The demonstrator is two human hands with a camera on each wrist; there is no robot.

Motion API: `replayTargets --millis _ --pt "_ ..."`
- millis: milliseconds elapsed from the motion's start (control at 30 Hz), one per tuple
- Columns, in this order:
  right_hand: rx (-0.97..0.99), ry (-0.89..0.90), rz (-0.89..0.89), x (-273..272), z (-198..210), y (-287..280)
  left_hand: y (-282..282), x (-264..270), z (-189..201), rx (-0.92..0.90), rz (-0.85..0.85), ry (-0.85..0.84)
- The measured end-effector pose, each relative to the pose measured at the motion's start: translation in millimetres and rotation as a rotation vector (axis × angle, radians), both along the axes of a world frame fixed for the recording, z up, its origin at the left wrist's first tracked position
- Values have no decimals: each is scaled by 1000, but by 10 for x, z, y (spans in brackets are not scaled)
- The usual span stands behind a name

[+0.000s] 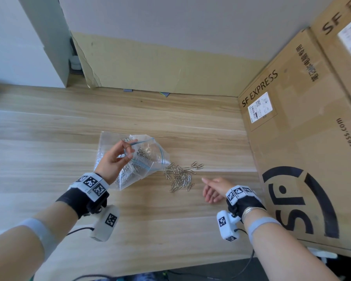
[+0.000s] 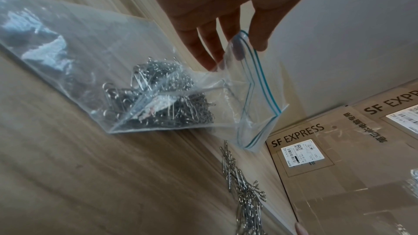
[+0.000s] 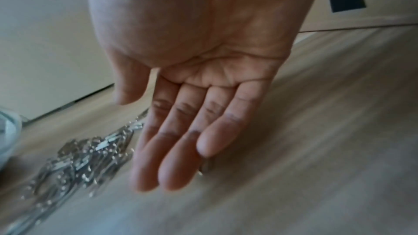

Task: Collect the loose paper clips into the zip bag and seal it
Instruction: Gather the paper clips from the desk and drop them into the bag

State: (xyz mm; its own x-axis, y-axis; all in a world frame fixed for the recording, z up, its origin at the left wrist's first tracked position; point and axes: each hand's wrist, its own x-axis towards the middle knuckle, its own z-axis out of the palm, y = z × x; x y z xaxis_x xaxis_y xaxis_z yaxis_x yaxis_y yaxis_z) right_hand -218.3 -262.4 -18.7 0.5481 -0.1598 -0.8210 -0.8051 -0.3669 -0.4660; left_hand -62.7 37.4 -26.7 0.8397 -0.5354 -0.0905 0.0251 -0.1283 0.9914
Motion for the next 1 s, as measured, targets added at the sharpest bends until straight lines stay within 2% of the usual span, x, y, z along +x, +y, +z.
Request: replayTargets --millis 67,300,367,433,467,533,633,800,1000 --pt "-8 -1 -6 -27 -68 51 -5 -4 8 0 0 5" --pt "-33 -283 18 313 -116 390 -9 -17 10 13 -2 -7" --pt "-170 -370 21 383 -119 398 -6 -15 0 13 0 -11" --pt "-462 -414 7 389 -125 324 -8 -17 -6 14 4 -15" --pt "-547 -408 -13 364 -144 283 -8 -20 -5 13 8 -19" --pt "-539 -344 -31 306 -177 261 -10 -26 -1 7 14 -23" --pt "-508 -284 90 270 -219 404 -9 -32 0 12 15 -38" --pt "-559 -331 339 323 -298 674 3 -40 -21 23 20 -34" --pt "-485 -514 303 324 -316 616 17 -42 -42 23 20 -13"
